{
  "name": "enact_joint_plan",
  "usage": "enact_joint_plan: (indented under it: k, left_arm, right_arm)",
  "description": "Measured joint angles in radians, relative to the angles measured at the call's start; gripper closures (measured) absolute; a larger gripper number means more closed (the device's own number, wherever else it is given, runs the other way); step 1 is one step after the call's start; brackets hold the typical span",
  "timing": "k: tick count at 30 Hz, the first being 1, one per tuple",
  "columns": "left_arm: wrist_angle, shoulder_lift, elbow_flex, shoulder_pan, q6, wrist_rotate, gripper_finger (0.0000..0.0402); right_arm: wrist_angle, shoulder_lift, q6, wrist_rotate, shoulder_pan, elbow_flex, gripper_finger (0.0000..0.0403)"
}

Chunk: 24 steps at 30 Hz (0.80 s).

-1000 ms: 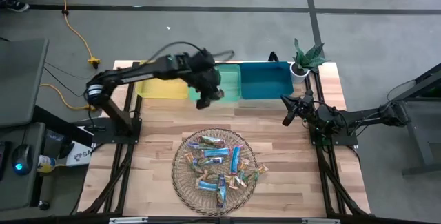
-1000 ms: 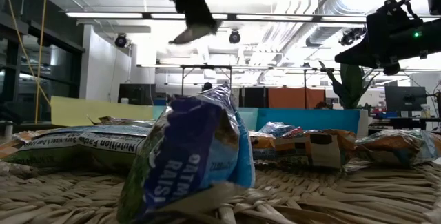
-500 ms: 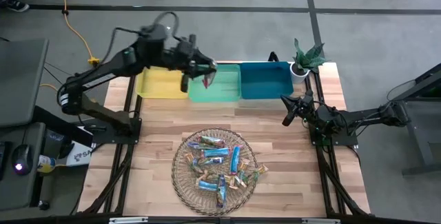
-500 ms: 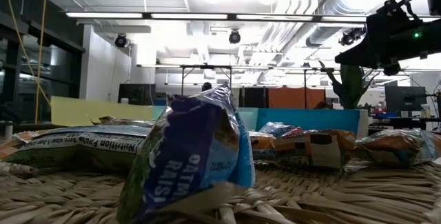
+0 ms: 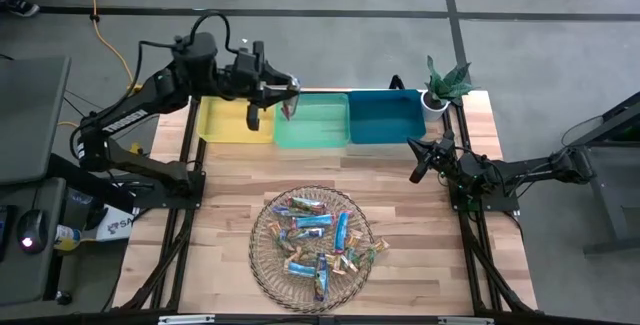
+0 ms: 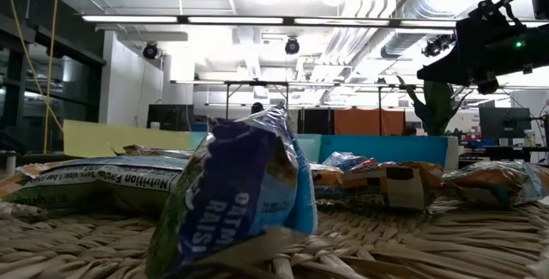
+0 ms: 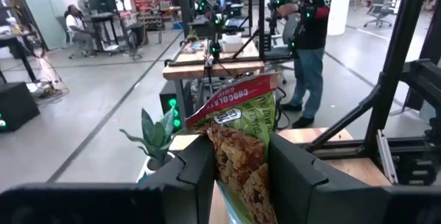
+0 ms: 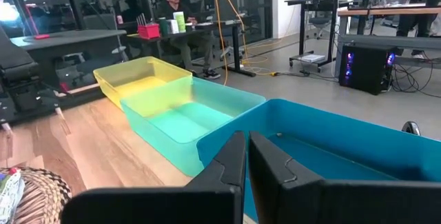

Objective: Pick and place Granola Bars by type
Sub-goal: Put the red granola bar into the yellow bin

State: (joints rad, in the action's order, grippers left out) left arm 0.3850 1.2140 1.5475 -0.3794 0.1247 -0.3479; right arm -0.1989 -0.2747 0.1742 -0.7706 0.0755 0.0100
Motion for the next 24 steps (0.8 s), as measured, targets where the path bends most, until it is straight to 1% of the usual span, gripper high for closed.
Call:
enact_joint_plan:
  k: [2,4,7,11,17,20,21,22,24]
  left_arm:
    - [0.010,-0.002,0.000,0.000,0.002,0.008,0.0296]
    - [0.031,-0.006,0.000,0.000,0.006,0.044,0.0296]
    - [0.080,-0.027,0.000,0.000,0.026,0.175,0.0296]
    - [0.124,-0.081,-0.001,-0.001,0.028,0.440,0.0296]
    - [0.158,-0.152,-0.014,-0.001,-0.021,0.967,0.0296]
    - [0.184,-0.167,-0.037,-0.004,-0.035,1.181,0.0296]
    - [0.202,-0.168,-0.044,-0.017,-0.053,1.237,0.0296]
    - [0.225,-0.169,-0.050,-0.036,-0.079,1.270,0.0296]
    - [0.288,-0.171,-0.056,-0.085,-0.155,1.285,0.0296]
  right_arm:
    - [0.000,0.000,0.000,0.000,0.000,0.000,0.0402]
    - [0.000,0.000,0.000,0.000,0.000,0.000,0.0402]
    - [0.000,0.000,0.000,0.000,0.000,0.000,0.0402]
    - [0.000,0.000,0.000,0.000,0.000,0.000,0.0402]
    - [0.000,0.000,0.000,0.000,0.000,0.000,0.0402]
    - [0.000,0.000,0.000,0.000,0.000,0.000,0.0402]
    - [0.000,0.000,0.000,0.000,0.000,0.000,0.0402]
    - [0.000,0.000,0.000,0.000,0.000,0.000,0.0402]
    - [0.000,0.000,0.000,0.000,0.000,0.000,0.0402]
